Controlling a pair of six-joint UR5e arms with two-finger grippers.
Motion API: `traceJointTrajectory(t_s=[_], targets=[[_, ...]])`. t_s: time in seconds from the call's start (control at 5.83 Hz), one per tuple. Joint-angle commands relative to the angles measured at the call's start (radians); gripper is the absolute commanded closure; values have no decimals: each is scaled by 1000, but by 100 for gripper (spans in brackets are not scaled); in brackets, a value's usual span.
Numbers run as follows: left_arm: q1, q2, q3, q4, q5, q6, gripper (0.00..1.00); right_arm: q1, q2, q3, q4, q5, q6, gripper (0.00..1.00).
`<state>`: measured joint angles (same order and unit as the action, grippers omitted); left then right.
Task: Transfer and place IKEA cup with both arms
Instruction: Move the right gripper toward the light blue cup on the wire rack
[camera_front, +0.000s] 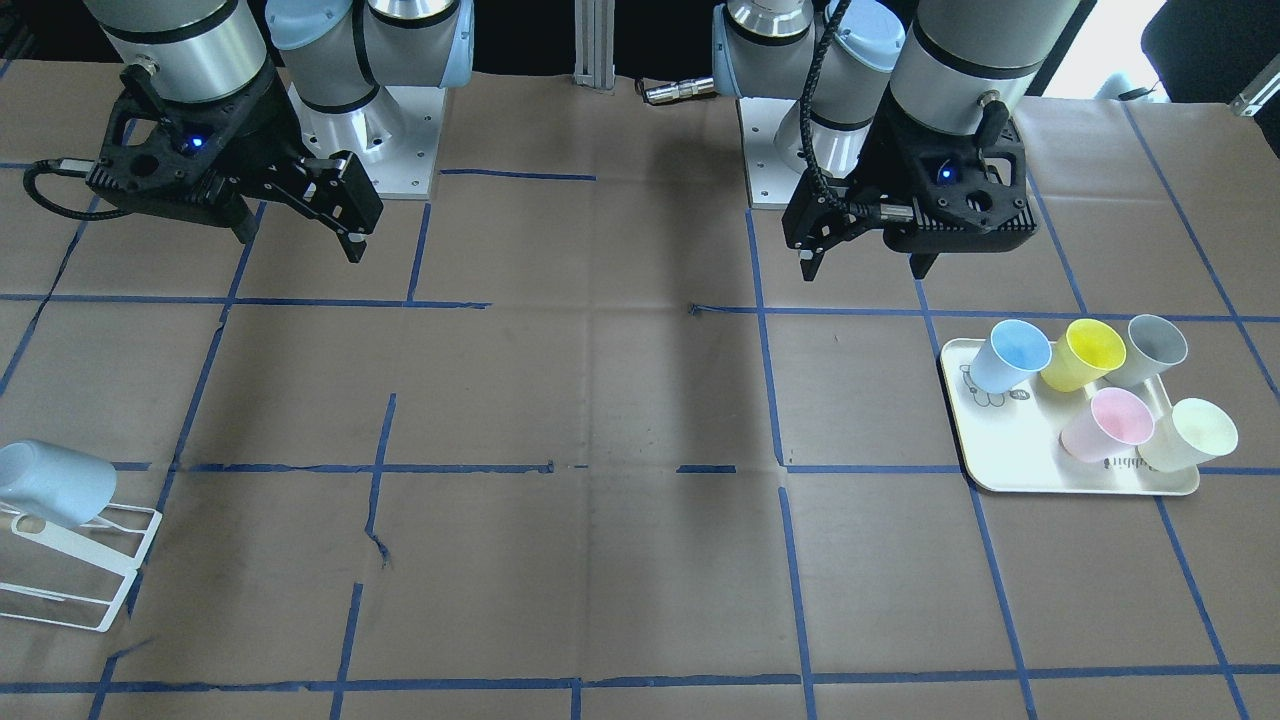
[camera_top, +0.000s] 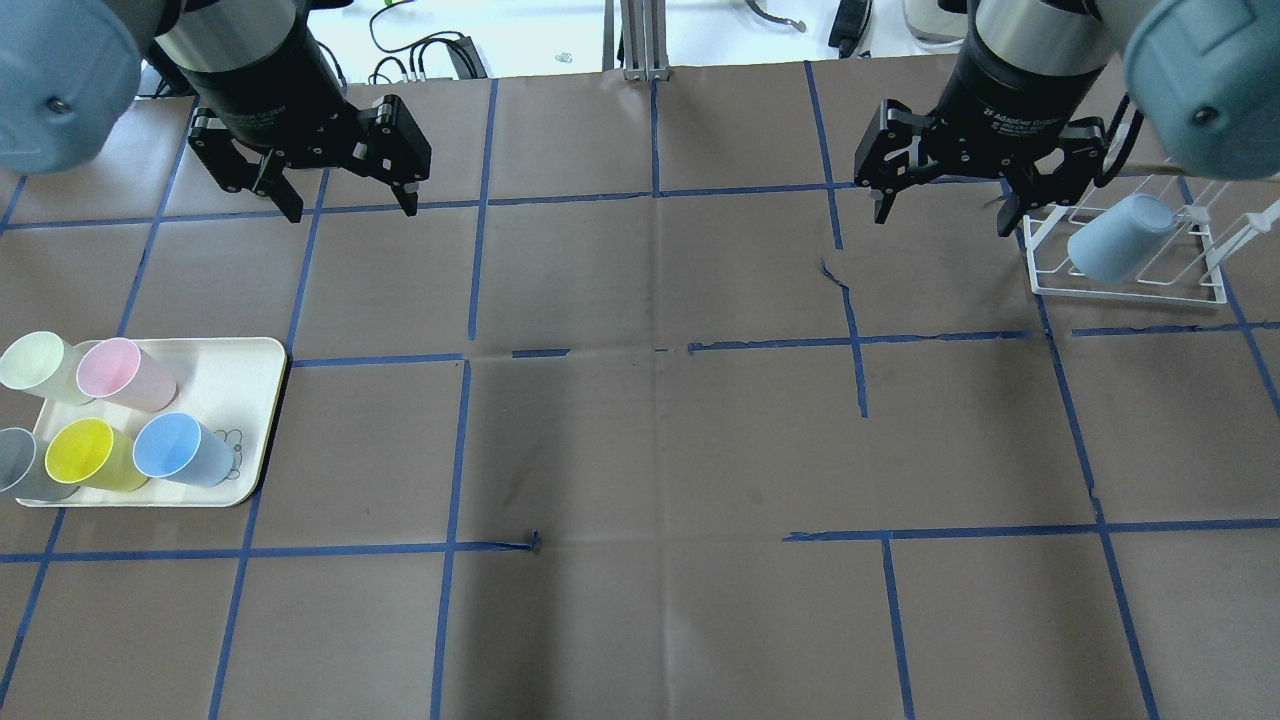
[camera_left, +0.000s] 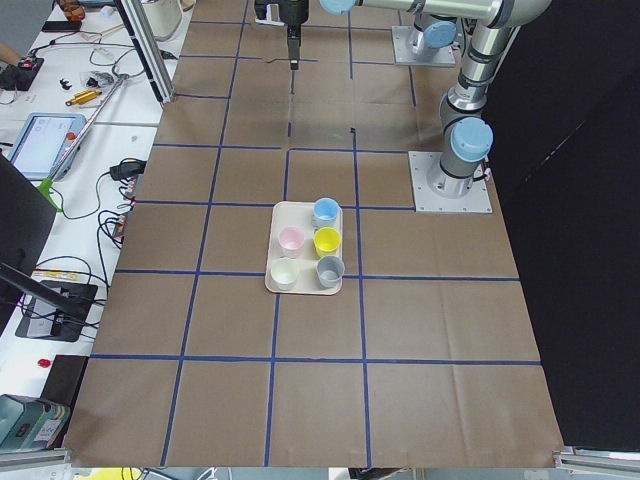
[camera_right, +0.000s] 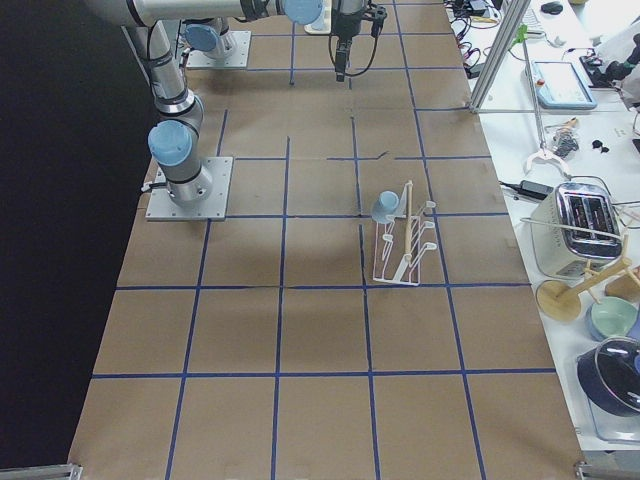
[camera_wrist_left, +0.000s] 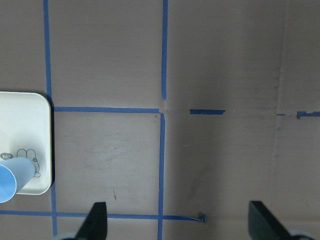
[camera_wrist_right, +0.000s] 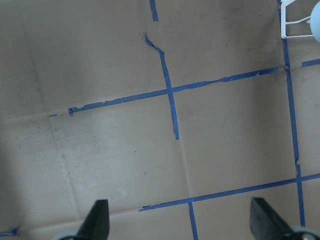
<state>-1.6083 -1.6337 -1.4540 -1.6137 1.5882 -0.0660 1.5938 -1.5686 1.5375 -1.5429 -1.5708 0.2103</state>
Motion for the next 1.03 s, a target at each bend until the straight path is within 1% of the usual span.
traceJointTrajectory(t_s=[0.0,0.51,0.69,0.86], targets=[[1,6,1,-33,-2,2,2,0,-1,0,0,-8,0,0],[4,23,-15,-37,-2,15,2,0,1,4,-3,-6,1,0],[2,28,-23,-37,-4,15,2,-5,5,1,-25,-2,-9,0],[2,29,-26,-35,-5,15,2,-24,15,1,-66,-8,-78,0]])
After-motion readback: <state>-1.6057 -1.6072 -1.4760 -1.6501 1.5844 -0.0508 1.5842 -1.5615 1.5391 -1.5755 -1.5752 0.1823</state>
